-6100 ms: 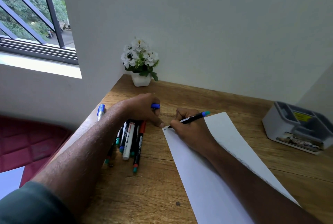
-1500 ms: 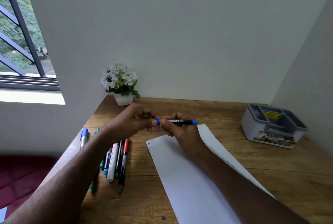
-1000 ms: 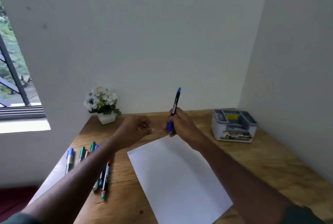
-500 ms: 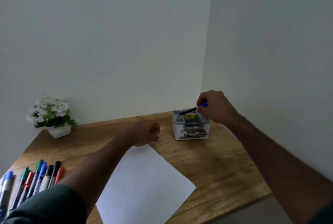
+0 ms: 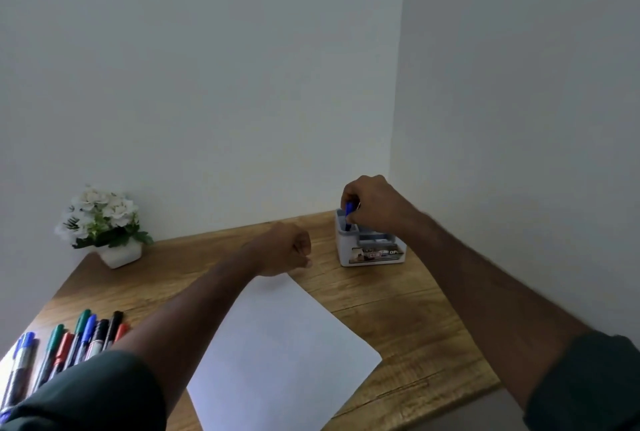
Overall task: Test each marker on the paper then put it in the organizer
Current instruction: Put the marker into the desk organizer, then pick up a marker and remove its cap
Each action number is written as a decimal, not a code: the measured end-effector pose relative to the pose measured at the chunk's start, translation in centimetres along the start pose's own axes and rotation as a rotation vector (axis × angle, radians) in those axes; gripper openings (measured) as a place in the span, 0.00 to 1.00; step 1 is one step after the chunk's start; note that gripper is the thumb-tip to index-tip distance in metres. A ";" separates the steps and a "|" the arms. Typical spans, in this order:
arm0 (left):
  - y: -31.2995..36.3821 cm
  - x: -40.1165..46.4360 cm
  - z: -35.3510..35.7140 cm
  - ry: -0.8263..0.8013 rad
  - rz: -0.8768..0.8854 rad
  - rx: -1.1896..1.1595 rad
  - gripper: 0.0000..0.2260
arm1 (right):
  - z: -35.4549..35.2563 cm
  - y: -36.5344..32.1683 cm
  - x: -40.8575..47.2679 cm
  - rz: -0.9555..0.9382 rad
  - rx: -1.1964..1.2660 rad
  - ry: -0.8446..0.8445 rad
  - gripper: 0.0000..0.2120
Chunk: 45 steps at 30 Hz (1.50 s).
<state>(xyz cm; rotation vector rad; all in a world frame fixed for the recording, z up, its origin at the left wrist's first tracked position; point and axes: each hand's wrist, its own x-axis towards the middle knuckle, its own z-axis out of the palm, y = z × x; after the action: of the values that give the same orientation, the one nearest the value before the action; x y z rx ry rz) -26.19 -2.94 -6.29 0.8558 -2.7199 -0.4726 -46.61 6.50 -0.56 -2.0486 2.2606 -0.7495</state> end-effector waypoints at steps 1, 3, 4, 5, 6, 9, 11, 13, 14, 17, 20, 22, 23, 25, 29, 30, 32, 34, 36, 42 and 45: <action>-0.1 -0.2 -0.2 0.008 0.001 -0.007 0.10 | 0.1 -0.1 0.0 0.003 0.015 0.012 0.10; -0.2 -0.8 -0.5 0.029 -0.004 -0.019 0.09 | 0.1 -0.3 -0.1 0.000 0.043 0.053 0.12; -0.3 -1.1 -0.7 0.041 -0.008 -0.028 0.08 | 0.0 -0.5 -0.3 -0.010 0.054 0.078 0.12; -0.4 -1.4 -0.9 0.052 -0.013 -0.037 0.07 | 0.0 -0.9 -0.5 -0.024 0.067 0.101 0.12; -0.6 -1.8 -1.2 0.067 -0.013 -0.043 0.06 | 0.0 -1.4 -0.7 -0.042 0.086 0.126 0.12; -1.3 -3.2 -2.0 0.112 -0.020 -0.047 0.03 | 0.6 -3.8 -1.5 -0.104 0.147 0.205 0.09; -2.0 -4.6 -2.8 0.133 -0.048 -0.038 0.03 | 2.0 -6.0 -1.9 -0.150 0.174 0.219 0.07; -2.8 -6.4 -3.7 0.149 -0.073 -0.019 0.03 | 4.0 -8.5 -2.3 -0.171 0.205 0.175 0.08; -3.4 -7.4 -4.1 0.160 -0.087 -0.007 0.03 | 5.1 -9.9 -2.5 -0.175 0.220 0.139 0.08; -5.6 -11.3 -5.3 0.202 -0.136 0.054 0.04 | 8.6 -13.9 -3.2 -0.214 0.273 0.028 0.08; -8.1 -15.9 -6.4 0.212 -0.177 0.101 0.08 | 12.0 -17.6 -3.9 -0.278 0.298 -0.079 0.07; -9.7 -19.0 -7.1 0.240 -0.238 0.125 0.09 | 13.9 -20.0 -4.1 -0.297 0.318 -0.161 0.04; -10.5 -20.4 -7.4 0.263 -0.272 0.127 0.10 | 14.7 -21.2 -4.2 -0.295 0.323 -0.199 0.02; -11.7 -22.9 -7.8 0.302 -0.333 0.133 0.12 | 16.1 -23.5 -4.5 -0.291 0.323 -0.255 0.03; -12.9 -26.1 -8.1 0.347 -0.371 0.164 0.16 | 17.3 -26.7 -5.3 -0.340 0.285 -0.410 0.09; -13.0 -26.5 -8.0 0.346 -0.373 0.166 0.18 | 17.4 -27.1 -5.6 -0.359 0.252 -0.442 0.12; -13.3 -26.8 -7.9 0.320 -0.372 0.161 0.19 | 17.4 -27.3 -6.0 -0.371 0.201 -0.474 0.14; -13.5 -26.7 -7.6 0.294 -0.365 0.146 0.14 | 17.4 -27.2 -6.3 -0.342 0.186 -0.490 0.10; -13.7 -26.3 -7.2 0.274 -0.358 0.139 0.07 | 17.0 -27.0 -6.5 -0.286 0.173 -0.514 0.09; -14.0 -24.7 -6.2 0.293 -0.352 0.130 0.02 | 17.3 -26.9 -6.7 -0.140 0.115 -0.436 0.12; -13.7 -24.1 -5.7 0.345 -0.320 0.107 0.05 | 17.5 -26.7 -6.5 -0.091 0.149 -0.323 0.05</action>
<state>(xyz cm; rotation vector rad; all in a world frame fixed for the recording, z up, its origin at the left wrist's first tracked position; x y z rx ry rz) 1.84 -0.63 -9.58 1.2797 -2.3182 -0.2130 -15.09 5.69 -8.94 -2.0424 1.8941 -0.5253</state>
